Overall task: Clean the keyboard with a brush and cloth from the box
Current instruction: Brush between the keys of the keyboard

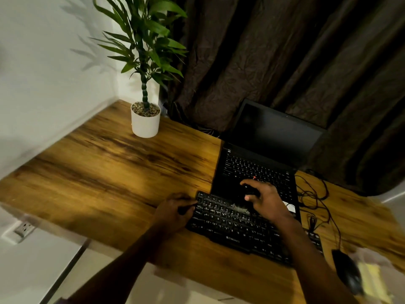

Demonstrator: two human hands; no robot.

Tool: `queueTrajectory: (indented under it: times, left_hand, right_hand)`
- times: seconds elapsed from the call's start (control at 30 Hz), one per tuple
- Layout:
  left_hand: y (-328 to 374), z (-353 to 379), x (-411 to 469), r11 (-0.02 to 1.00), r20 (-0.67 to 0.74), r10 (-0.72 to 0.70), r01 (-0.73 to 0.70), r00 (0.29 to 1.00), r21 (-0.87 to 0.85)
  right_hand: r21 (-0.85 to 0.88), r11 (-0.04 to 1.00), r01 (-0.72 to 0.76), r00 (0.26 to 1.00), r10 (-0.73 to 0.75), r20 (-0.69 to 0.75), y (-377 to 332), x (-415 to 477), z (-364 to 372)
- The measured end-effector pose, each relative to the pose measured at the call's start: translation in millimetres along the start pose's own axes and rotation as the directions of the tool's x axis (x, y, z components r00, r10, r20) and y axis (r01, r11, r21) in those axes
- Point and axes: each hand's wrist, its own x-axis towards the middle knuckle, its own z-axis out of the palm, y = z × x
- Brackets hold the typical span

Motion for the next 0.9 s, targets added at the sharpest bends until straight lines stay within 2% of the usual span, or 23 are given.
queueTrajectory:
  times: [0.27, 0.37, 0.5, 0.73, 0.9]
  left_hand:
    - [0.7, -2.2, 0.9, 1.0, 0.036, -0.019, 0.018, 0.999, 0.008]
    - [-0.1, -1.3, 2.0, 1.0, 0.029, 0.005, -0.005, 1.0, 0.0]
    - [1.9, -1.9, 2.6, 1.0, 0.021, 0.014, -0.014, 1.0, 0.01]
    - [1.7, -2.5, 2.2, 1.0, 0.047, -0.011, 0.01, 0.999, 0.01]
    - [0.7, -2.5, 2.0, 0.999, 0.05, -0.032, 0.032, 0.998, -0.013]
  right_hand:
    - [0.159, 0.986, -0.051, 0.998, 0.056, -0.027, -9.5, -5.7, 3.1]
    - [0.116, 0.989, -0.09, 0.996, 0.092, -0.014, 3.3, -14.6, -8.2]
    - [0.072, 0.995, -0.071, 0.997, 0.073, -0.028, 11.6, -19.5, -14.8]
    - [0.139, 0.99, -0.034, 0.998, 0.039, -0.039, -0.7, -15.0, -3.9]
    - [0.085, 0.993, -0.08, 0.996, 0.084, -0.037, 19.7, -26.0, -19.6]
